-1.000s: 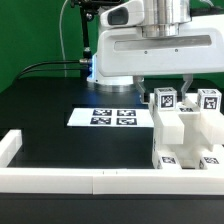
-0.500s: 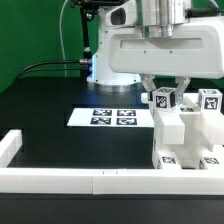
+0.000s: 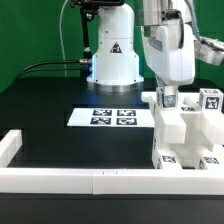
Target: Assemble chair
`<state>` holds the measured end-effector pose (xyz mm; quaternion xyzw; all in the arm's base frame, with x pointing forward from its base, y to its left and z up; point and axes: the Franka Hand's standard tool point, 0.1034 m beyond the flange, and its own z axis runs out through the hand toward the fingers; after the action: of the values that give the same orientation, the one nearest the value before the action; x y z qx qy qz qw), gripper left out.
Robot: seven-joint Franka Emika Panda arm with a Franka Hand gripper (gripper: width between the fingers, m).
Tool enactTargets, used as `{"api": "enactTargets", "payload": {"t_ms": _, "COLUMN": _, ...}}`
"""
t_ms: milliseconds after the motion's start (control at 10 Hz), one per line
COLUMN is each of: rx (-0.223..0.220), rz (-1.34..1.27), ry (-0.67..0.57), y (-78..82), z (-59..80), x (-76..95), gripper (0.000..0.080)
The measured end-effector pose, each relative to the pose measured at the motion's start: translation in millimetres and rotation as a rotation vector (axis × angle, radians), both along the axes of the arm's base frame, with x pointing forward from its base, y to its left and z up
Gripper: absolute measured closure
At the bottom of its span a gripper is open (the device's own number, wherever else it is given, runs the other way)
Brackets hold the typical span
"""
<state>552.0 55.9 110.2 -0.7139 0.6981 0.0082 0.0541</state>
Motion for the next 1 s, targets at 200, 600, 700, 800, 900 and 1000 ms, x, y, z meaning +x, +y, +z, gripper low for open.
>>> {"api": "enactTargets", "payload": {"t_ms": 200, "rx": -0.004, "rz": 0.064, "ry": -0.005, "y": 0.1, "z": -0.4, "x": -0.2, "gripper": 0.0328}}
{"api": "enactTargets", "payload": {"t_ms": 600, "rx": -0.046, "rz": 0.645, "ry": -0.060, "y": 3.4, "z": 1.9, "x": 2.8, "gripper": 0.0163}}
{"api": "enactTargets", "payload": {"t_ms": 700, "rx": -0.051, "rz": 0.716, "ry": -0.066, "y": 2.1, "z": 1.8, "x": 2.8, "gripper": 0.0152}}
{"api": "enactTargets", "payload": {"t_ms": 800, "rx": -0.055, "rz": 0.772, "ry": -0.071, "y": 1.6, "z": 1.7, "x": 2.8, "gripper": 0.0150}}
{"api": "enactTargets", "payload": {"t_ms": 900, "rx": -0.075, "rz": 0.953, "ry": -0.076, "y": -1.4, "z": 1.5, "x": 2.4, "gripper": 0.0150}}
{"api": "enactTargets", "payload": {"t_ms": 1000, "rx": -0.096, "rz": 1.142, "ry": -0.076, "y": -5.8, "z": 1.1, "x": 2.2, "gripper": 0.0150}}
